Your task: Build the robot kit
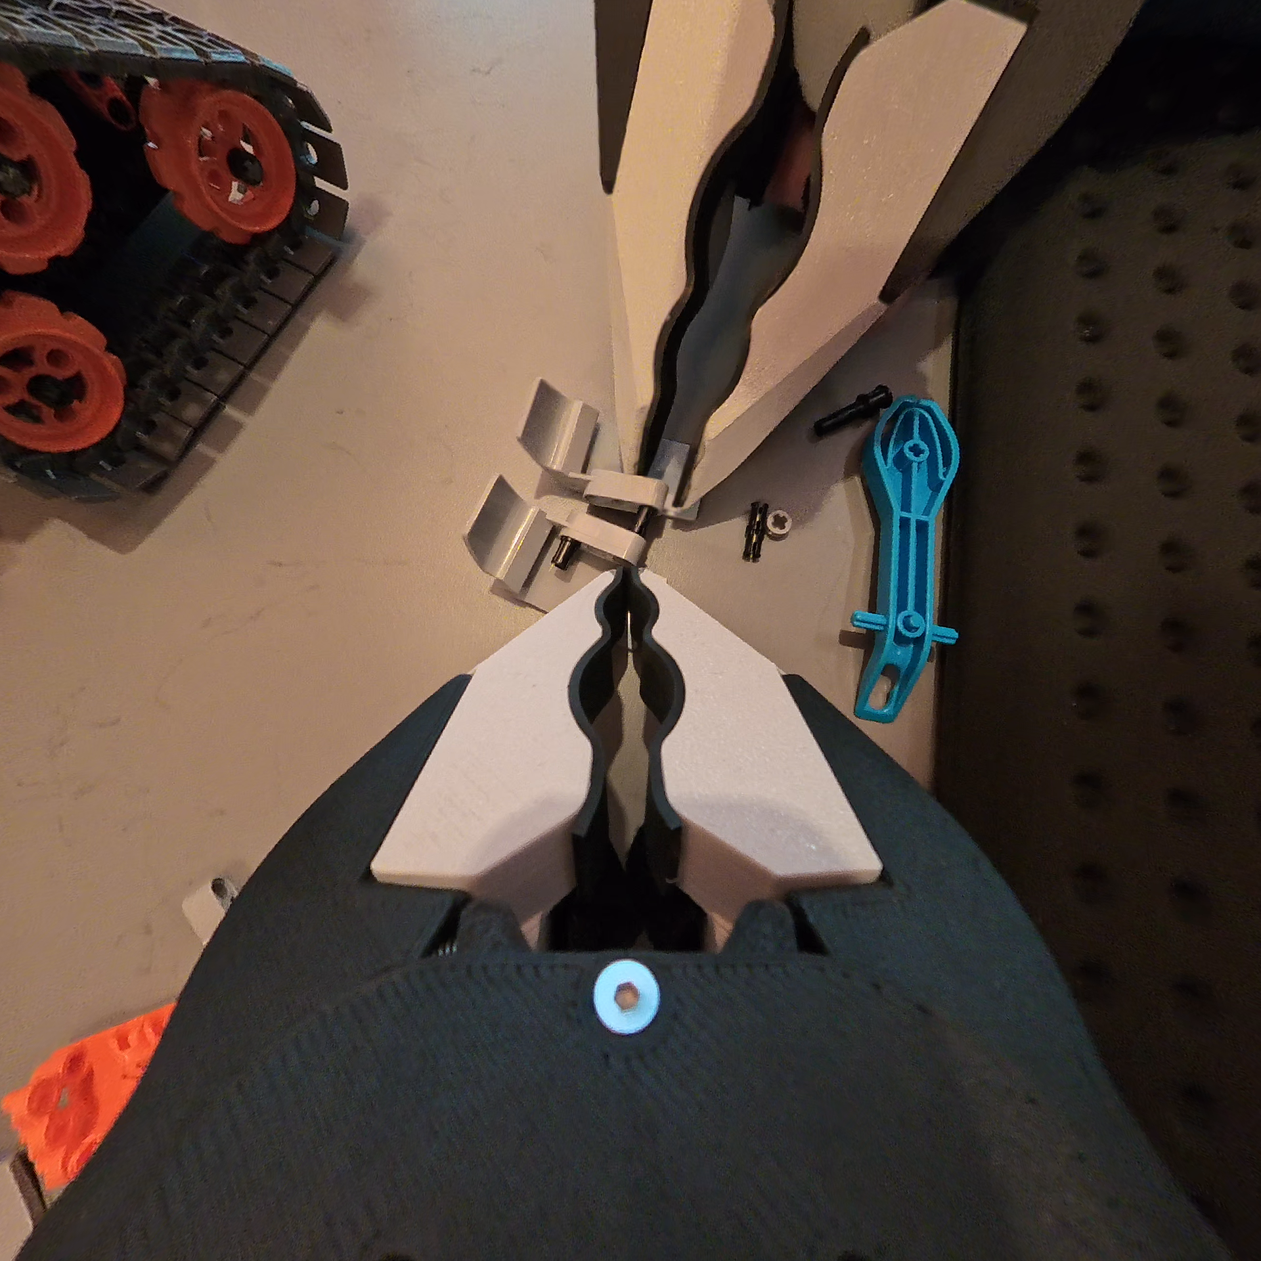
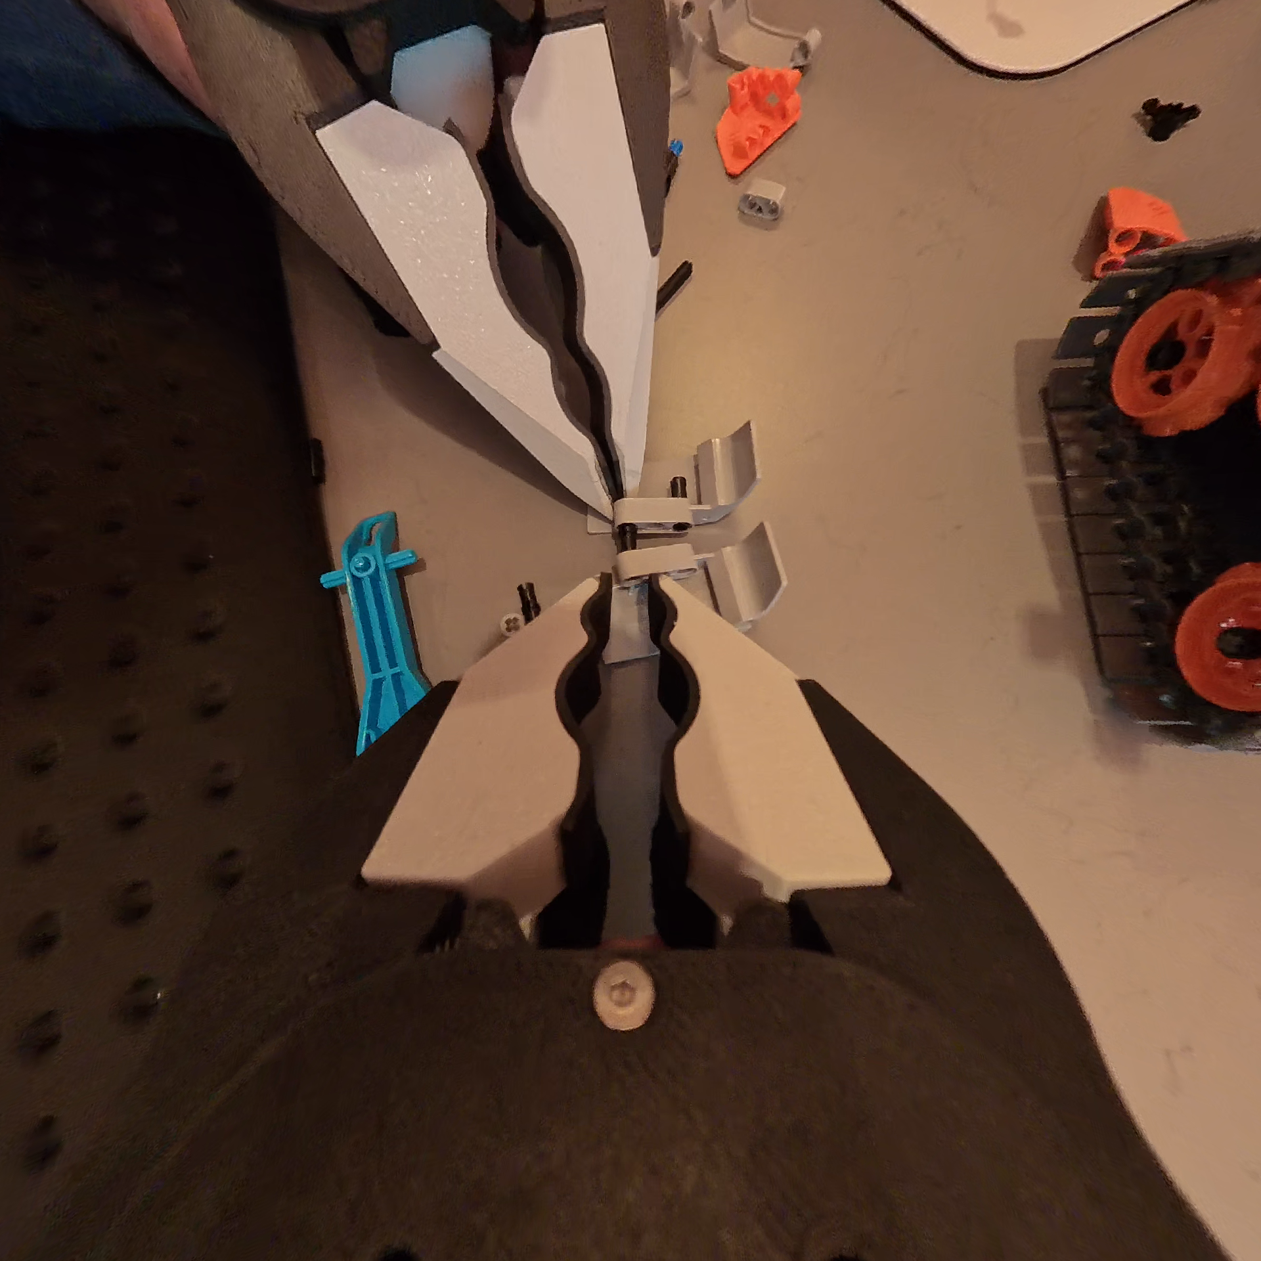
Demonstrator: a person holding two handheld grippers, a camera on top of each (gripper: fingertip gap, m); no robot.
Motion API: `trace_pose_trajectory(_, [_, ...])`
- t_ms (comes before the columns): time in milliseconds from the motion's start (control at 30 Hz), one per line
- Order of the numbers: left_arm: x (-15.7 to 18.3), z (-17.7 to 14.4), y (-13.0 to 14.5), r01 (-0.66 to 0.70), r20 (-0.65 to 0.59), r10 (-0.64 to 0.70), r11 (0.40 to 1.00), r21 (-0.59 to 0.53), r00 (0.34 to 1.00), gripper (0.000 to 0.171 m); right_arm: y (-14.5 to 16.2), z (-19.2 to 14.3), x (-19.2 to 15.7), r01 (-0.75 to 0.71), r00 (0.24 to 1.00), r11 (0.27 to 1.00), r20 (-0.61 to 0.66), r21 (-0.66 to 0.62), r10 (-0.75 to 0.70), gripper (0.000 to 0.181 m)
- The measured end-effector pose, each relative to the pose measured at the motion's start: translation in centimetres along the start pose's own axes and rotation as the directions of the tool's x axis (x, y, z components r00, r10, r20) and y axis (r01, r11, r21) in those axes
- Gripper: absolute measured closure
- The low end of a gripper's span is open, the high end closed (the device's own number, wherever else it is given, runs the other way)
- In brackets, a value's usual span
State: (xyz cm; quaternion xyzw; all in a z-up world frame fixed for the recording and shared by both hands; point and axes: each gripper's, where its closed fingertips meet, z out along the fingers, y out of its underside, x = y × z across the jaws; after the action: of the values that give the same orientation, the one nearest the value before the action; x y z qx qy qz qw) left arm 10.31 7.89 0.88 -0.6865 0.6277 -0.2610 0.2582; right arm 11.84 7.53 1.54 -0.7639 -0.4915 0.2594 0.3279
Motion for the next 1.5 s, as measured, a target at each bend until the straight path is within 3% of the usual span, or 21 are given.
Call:
trace_pose_trajectory(400, [1.2, 0.7, -0.7, -0.030, -0.026, 0.030, 1.000, -0.001, 0.999, 0.171, 0.0, 0.9, -0.5, 0.041, 0.998, 0.998, -0.048, -0.036, -0.043, 0.181])
trace_pose_trajectory(533, [1.0, 0.6, -0.6, -0.037, -0.024, 0.037, 0.999, -0.009, 0.999, 0.171, -0.3, 0.5, -0.6, 0.003, 1.000, 1.000, -0.010, -0.004, -0.003, 0.181])
trace_pose_trajectory(700, [0.4, -0.1, 0.1, -0.020, -0.025, 0.020, 1.000, -0.022, 0.999, 0.171, -0.5, -0.5, 1.2, -0.008, 0.999, 1.000, -0.041, 0.025, 0.009, 0.181])
trace_pose_trajectory(900, [-2.4, -2.4, -0.3, 0.031, 0.024, -0.031, 0.999, 0.009, 0.999, 0.158, -1.7, -0.8, 4.8, 0.028, 0.989, 1.000, -0.143, -0.003, -0.028, 0.160])
trace_pose_trajectory(1033, [-6.6, -3.4, -1.4, 0.084, 0.122, -0.091, 0.995, 0.056, 0.988, 0.153, -3.0, -0.5, 6.8, 0.041, 0.985, 0.999, -0.167, -0.004, -0.041, 0.163])
trace_pose_trajectory(1167, [-10.4, -1.9, -0.4, 0.145, 0.217, -0.137, 0.989, -0.019, 0.966, 0.145, -3.2, -0.4, 7.4, 0.014, 0.986, 1.000, -0.164, 0.013, -0.011, 0.169])
trace_pose_trajectory(1233, [-11.0, -1.2, -0.4, 0.159, 0.228, -0.150, 0.987, -0.026, 0.962, 0.149, -2.9, -0.3, 7.3, 0.007, 0.986, 1.000, -0.164, 0.017, -0.004, 0.170])
trace_pose_trajectory(1333, [-11.4, -0.5, -0.3, 0.165, 0.224, -0.152, 0.985, -0.040, 0.963, 0.171, -2.6, -0.5, 7.3, 0.003, 0.986, 1.000, -0.168, 0.019, 0.001, 0.171])
trace_pose_trajectory(1500, [-11.0, 0.4, -0.9, 0.110, 0.199, -0.099, 0.993, -0.044, 0.975, 0.171, -2.5, -1.5, 8.1, 0.003, 0.978, 1.000, -0.208, 0.028, 0.003, 0.168])
